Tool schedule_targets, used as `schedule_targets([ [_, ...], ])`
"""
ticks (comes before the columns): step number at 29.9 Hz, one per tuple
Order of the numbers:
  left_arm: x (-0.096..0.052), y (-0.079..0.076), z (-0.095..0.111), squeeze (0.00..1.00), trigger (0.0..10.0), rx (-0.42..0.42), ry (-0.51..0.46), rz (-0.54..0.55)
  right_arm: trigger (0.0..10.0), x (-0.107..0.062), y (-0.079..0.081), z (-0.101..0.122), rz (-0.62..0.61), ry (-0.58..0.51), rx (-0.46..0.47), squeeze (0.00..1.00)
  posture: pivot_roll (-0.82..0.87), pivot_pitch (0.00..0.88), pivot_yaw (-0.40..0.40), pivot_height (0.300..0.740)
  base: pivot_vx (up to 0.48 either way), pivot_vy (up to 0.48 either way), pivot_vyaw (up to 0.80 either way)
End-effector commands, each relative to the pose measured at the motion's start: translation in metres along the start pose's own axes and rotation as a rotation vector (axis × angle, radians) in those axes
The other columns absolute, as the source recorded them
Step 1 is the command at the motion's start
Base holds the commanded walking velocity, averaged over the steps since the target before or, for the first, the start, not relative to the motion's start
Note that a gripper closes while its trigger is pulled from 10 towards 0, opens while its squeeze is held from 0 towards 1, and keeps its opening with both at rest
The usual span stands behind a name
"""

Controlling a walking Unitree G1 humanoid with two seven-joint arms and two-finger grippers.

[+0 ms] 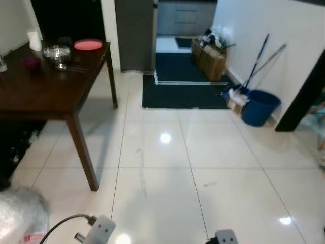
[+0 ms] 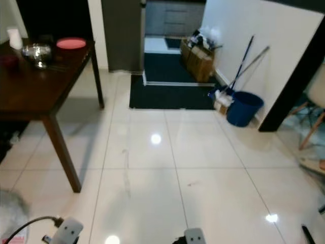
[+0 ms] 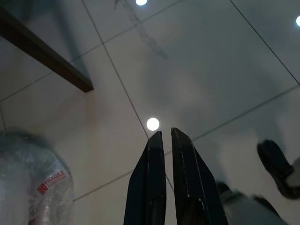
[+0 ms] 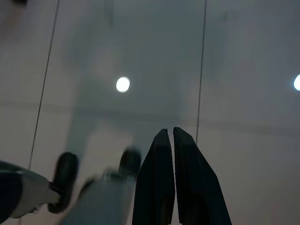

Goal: Setting the table

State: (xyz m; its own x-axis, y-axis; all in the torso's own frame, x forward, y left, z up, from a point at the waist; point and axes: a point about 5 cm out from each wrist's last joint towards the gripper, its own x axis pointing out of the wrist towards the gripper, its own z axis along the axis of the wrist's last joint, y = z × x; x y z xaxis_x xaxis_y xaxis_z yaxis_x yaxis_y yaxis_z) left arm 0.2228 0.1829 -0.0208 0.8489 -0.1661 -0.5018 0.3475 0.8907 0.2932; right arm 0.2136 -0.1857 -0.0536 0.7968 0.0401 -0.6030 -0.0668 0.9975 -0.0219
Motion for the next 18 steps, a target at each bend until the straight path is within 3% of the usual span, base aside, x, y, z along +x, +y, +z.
schedule_targets([
  [1, -0.0024, 0.0000, -0.0090, 0.00, 10.0, 0.003, 0.029, -0.009, 10.0, -0.0031, 0.0060, -0.0119, 0.008, 0.029, 0.022, 0.00, 0.07, 0.060, 0.035, 0.740, 0.480, 0.000, 0.00],
  [18, 0.0004, -0.0022, -0.0036, 0.00, 10.0, -0.005, -0.014, -0.038, 10.0, -0.0038, -0.0011, -0.0106, -0.054, -0.006, 0.020, 0.00, 0.07, 0.063, 0.040, 0.740, 0.480, 0.000, 0.00],
])
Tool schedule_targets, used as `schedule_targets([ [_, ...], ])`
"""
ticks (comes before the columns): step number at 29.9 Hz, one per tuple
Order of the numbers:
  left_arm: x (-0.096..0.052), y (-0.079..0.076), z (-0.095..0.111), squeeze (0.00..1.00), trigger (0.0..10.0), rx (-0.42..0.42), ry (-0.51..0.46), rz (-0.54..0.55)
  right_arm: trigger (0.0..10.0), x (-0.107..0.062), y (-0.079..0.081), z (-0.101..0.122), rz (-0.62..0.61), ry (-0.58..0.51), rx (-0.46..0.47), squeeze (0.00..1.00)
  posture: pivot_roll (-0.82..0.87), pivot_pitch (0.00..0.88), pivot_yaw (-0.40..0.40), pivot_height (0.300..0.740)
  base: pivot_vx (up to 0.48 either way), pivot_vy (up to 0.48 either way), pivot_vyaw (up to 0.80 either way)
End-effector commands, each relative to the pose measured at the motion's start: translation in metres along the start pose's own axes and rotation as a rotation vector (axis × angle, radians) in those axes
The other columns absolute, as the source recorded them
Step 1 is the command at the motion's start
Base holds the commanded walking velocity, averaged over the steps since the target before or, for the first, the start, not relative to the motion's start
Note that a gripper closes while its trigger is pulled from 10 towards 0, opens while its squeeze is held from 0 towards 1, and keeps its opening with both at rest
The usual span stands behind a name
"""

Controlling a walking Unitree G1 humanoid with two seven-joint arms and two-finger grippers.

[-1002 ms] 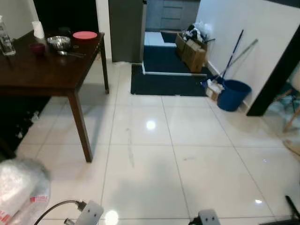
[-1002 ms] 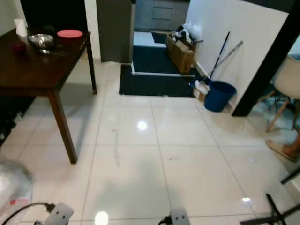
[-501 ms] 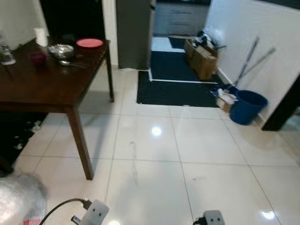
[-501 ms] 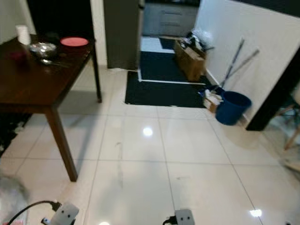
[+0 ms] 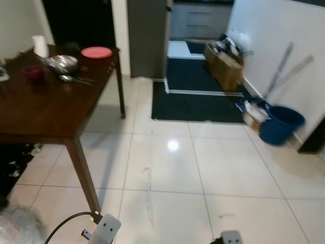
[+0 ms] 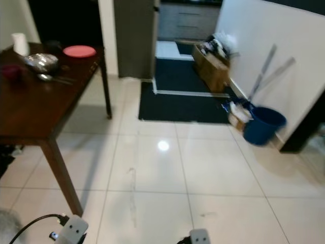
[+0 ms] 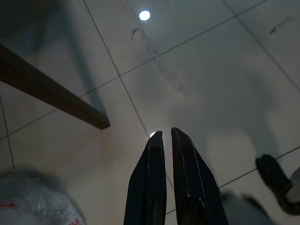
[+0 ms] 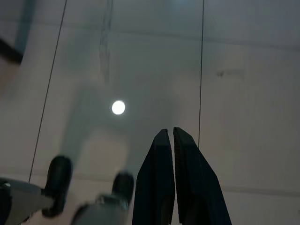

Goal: Setting the table

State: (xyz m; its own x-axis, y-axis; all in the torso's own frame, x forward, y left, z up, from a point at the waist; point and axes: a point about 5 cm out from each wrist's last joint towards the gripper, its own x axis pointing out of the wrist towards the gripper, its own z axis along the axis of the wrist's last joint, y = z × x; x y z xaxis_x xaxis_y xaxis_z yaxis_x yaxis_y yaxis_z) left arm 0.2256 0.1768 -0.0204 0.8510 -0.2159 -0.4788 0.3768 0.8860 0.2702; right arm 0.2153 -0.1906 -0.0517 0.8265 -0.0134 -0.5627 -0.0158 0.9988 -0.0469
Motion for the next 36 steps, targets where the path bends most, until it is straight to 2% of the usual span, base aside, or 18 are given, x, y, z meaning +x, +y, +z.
schedule_targets([
  [1, -0.0026, 0.0019, -0.0069, 0.00, 10.0, -0.001, 0.022, -0.004, 10.0, -0.0045, 0.0018, -0.0118, -0.013, 0.036, 0.012, 0.00, 0.07, 0.065, 0.042, 0.740, 0.480, 0.000, 0.00],
  [6, -0.0019, 0.0015, -0.0062, 0.00, 10.0, -0.001, 0.016, -0.010, 10.0, -0.0048, -0.0004, -0.0130, -0.024, 0.042, 0.021, 0.00, 0.07, 0.065, 0.042, 0.740, 0.480, 0.000, 0.00],
  [20, -0.0007, 0.0030, -0.0061, 0.00, 10.0, -0.001, 0.014, -0.015, 10.0, -0.0050, 0.0014, -0.0141, -0.031, 0.039, 0.027, 0.00, 0.06, 0.067, 0.048, 0.740, 0.480, 0.000, -0.54],
  [36, 0.0007, 0.0038, -0.0055, 0.00, 10.0, -0.003, 0.007, -0.016, 10.0, -0.0037, 0.0001, -0.0102, -0.037, 0.019, 0.020, 0.00, 0.06, 0.071, 0.049, 0.740, 0.480, 0.000, 0.00],
])
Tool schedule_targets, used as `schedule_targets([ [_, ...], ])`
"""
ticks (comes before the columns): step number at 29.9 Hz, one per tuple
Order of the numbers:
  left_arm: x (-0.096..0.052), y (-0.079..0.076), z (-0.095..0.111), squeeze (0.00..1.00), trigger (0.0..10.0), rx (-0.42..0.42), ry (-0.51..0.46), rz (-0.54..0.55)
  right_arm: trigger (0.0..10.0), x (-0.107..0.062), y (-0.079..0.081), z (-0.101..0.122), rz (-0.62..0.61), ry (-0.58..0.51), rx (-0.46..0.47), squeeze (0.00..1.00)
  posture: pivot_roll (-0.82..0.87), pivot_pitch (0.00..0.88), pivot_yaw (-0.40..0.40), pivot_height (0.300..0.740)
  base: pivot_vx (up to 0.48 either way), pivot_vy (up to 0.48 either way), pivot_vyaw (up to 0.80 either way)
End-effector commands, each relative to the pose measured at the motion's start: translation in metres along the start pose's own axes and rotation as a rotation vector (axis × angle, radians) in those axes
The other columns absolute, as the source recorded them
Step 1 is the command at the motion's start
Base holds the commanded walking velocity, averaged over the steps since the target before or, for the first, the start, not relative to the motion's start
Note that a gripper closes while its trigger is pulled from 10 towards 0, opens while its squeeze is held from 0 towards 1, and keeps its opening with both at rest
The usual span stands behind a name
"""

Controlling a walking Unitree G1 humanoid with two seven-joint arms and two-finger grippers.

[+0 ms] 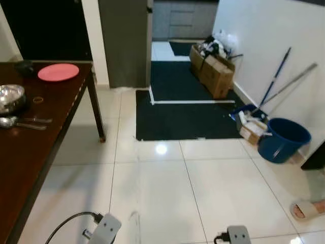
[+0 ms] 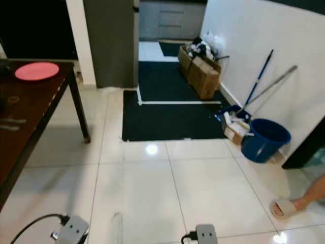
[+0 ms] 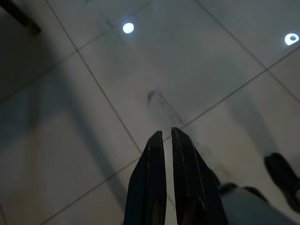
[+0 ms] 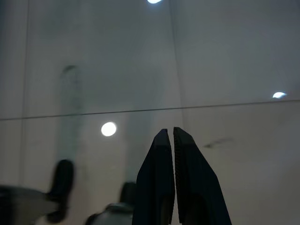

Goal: Setting the table

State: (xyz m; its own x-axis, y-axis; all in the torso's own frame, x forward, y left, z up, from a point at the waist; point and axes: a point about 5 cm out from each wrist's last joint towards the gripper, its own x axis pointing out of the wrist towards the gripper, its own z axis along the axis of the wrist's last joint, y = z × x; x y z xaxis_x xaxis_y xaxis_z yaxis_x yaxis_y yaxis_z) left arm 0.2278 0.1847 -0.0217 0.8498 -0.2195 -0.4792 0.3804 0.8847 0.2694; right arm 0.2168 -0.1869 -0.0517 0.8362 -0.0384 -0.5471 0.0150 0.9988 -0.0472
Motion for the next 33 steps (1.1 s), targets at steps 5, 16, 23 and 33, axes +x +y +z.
schedule_targets([
  [5, 0.001, -0.003, -0.001, 0.00, 10.0, -0.008, 0.006, -0.010, 10.0, -0.004, -0.004, -0.008, -0.007, 0.029, 0.001, 0.00, 0.06, 0.071, 0.048, 0.740, 0.480, 0.000, 0.00],
  [16, 0.001, 0.007, 0.017, 0.00, 10.0, -0.027, -0.075, 0.031, 10.0, -0.001, 0.002, 0.003, 0.025, -0.032, -0.026, 0.00, 0.07, 0.073, 0.047, 0.740, 0.480, 0.000, 0.00],
  [23, -0.003, 0.020, 0.038, 0.00, 10.0, -0.049, -0.165, 0.070, 10.0, 0.003, 0.009, 0.025, 0.068, -0.145, -0.044, 0.00, 0.08, 0.075, 0.044, 0.740, 0.480, 0.000, 0.00],
  [33, -0.008, 0.010, 0.059, 0.00, 10.0, -0.054, -0.237, 0.035, 10.0, 0.001, 0.012, 0.028, 0.071, -0.169, -0.033, 0.00, 0.08, 0.066, 0.042, 0.740, 0.480, 0.000, 0.00],
])
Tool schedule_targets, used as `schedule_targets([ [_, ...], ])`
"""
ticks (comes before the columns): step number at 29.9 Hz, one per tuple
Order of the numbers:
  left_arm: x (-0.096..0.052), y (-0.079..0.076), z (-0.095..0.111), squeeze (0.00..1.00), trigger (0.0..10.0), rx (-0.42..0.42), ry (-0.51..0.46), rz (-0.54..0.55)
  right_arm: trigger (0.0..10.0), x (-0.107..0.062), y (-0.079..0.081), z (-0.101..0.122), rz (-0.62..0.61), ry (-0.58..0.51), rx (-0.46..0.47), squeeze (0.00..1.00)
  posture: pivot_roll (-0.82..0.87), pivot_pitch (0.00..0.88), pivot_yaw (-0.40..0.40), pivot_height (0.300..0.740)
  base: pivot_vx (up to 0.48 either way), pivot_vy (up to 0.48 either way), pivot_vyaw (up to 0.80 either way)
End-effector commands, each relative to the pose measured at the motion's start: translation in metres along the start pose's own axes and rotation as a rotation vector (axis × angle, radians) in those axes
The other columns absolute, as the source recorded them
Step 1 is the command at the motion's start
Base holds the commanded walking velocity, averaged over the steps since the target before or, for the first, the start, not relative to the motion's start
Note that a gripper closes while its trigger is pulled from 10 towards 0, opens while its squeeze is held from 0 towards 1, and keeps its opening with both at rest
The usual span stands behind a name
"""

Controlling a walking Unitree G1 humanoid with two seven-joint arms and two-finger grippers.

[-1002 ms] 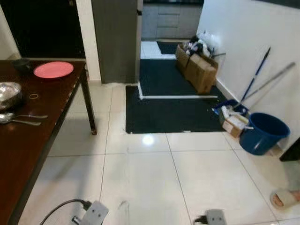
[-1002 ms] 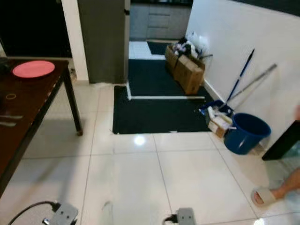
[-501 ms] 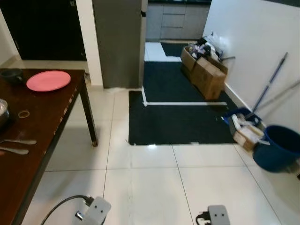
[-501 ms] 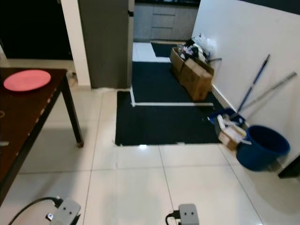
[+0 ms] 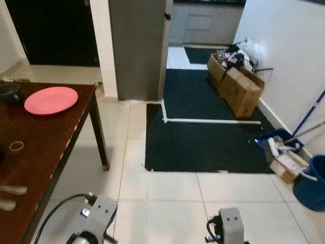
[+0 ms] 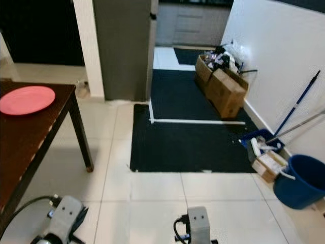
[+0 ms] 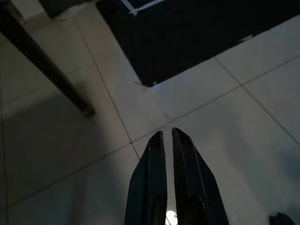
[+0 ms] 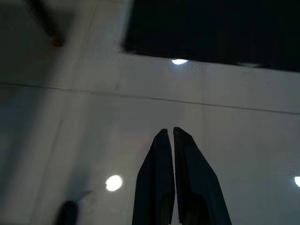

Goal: Setting the table

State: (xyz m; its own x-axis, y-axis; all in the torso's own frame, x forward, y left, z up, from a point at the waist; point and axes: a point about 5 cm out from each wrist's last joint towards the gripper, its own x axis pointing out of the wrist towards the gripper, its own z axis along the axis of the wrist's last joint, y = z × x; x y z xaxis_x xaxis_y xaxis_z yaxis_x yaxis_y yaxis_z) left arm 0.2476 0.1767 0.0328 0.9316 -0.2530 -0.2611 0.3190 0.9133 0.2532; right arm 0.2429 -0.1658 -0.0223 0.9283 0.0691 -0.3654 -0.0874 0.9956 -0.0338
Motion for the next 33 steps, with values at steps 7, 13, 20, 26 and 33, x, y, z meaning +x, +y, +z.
schedule_targets([
  [7, 0.003, -0.003, 0.024, 0.00, 10.0, -0.019, -0.075, -0.033, 10.0, -0.004, -0.028, 0.005, -0.120, -0.021, 0.030, 0.00, 0.08, 0.061, 0.047, 0.740, 0.480, 0.000, 0.00],
  [13, 0.007, -0.003, 0.045, 0.00, 10.0, -0.009, -0.136, -0.057, 10.0, 0.004, -0.055, 0.046, -0.231, -0.172, 0.053, 0.00, 0.08, 0.057, 0.056, 0.740, 0.480, 0.000, 0.00],
  [20, 0.010, 0.004, 0.072, 0.00, 10.0, -0.024, -0.214, -0.039, 10.0, 0.006, -0.073, 0.125, -0.252, -0.441, 0.059, 0.00, 0.07, 0.054, 0.060, 0.740, 0.480, 0.000, 0.00],
  [26, 0.006, 0.018, 0.101, 0.00, 10.0, -0.049, -0.292, 0.013, 10.0, 0.002, -0.061, 0.176, -0.162, -0.593, 0.058, 0.00, 0.08, 0.055, 0.056, 0.740, 0.400, 0.000, 0.00],
  [33, -0.005, 0.028, 0.125, 0.00, 10.0, -0.104, -0.340, 0.076, 10.0, -0.002, -0.041, 0.191, -0.046, -0.606, 0.074, 0.00, 0.09, 0.058, 0.049, 0.740, 0.000, 0.000, 0.00],
])
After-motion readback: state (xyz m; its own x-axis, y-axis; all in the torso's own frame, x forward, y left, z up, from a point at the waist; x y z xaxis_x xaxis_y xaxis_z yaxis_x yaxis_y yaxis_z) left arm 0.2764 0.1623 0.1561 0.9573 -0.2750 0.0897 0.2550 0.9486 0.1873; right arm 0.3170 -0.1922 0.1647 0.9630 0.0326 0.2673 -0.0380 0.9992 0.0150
